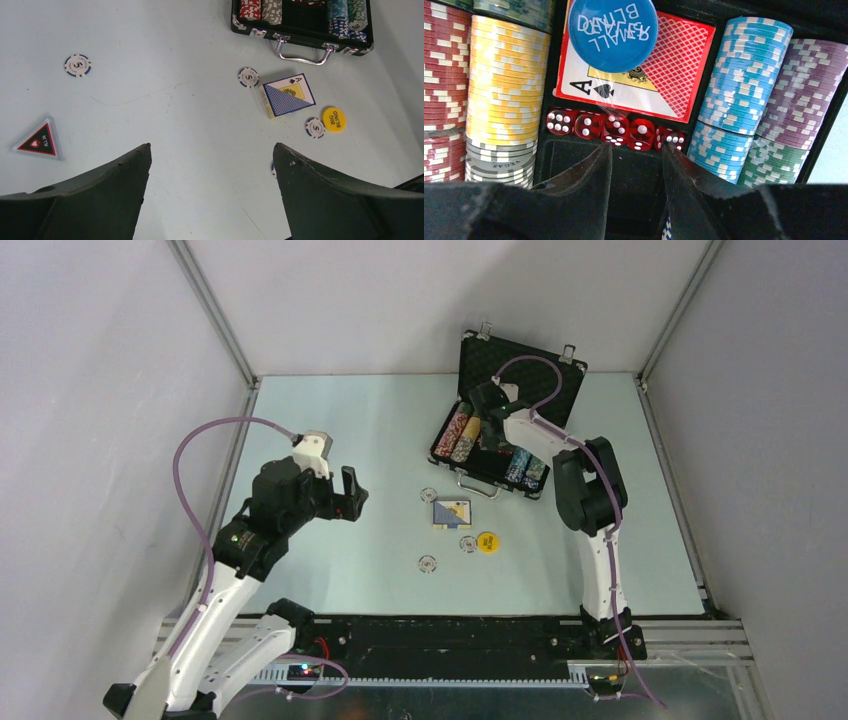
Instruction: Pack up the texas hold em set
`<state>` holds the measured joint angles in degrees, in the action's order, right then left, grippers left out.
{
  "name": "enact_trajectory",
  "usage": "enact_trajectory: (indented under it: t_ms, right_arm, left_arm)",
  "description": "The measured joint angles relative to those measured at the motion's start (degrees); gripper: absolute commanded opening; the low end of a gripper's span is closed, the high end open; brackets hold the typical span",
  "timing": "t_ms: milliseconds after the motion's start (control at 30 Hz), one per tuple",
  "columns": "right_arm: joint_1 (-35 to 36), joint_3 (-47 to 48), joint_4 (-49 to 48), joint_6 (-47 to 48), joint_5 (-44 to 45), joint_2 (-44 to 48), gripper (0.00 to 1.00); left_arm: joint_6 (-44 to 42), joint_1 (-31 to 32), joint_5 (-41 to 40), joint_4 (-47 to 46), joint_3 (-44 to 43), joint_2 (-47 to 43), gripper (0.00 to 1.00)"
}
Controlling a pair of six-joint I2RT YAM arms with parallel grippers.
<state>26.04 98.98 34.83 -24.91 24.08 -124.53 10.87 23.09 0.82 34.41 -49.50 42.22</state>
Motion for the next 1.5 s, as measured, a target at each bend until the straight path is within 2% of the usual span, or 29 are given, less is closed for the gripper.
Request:
enact_trajectory:
  t_ms: [267,467,600,800,1067,1133,1233,1367,1500]
  right_arm:
    - [0.39,-1.49,-1.07,0.15,1.20,1.42,0.48]
    - [1.68,-7.65,-2.99,0.26,3.21,9.03,0.48]
    - [3.17,-12.55,-4.83,0.20,3.67,16.17,0.58]
    - [6.80,-21.05,-6.03,-1.51,2.82,25.90,0.58]
    - [14.23,-30.91,-1.84,-7.34,1.99,29.62,0.59]
    - [15.69,-32.81,-0.09,-9.05,1.77,31.36,0.63]
    - [16.83,-35.85,0.96,-11.54,1.40,35.63,0.78]
    - [18.47,-39.87,0.83,-14.25,0.42,42.10,0.81]
    - [20.26,-42.36,0.50,-14.75,0.04,43.56,0.81]
  left_arm:
    - [0.02,0.00,0.00,0.00,0.00,0.00,0.96]
    - [0.00,0.00,0.00,0.00,0.00,0.00,0.96]
    - [0.00,0.00,0.00,0.00,0.00,0.00,0.96]
    - [0.00,0.00,-0.02,0.00,0.00,0.00,0.96]
    - [0.00,-0.04,-0.02,0.00,0.00,-0.22,0.96]
    - [0.00,-0.15,-0.02,0.00,0.00,-0.42,0.96]
    - [0.02,-0.68,-0.02,0.00,0.00,-0.63,0.96]
    - [0.00,-1.31,-0.07,0.00,0.00,-0.72,0.96]
    - [0.00,-1.49,-0.17,0.00,0.00,-0.74,0.96]
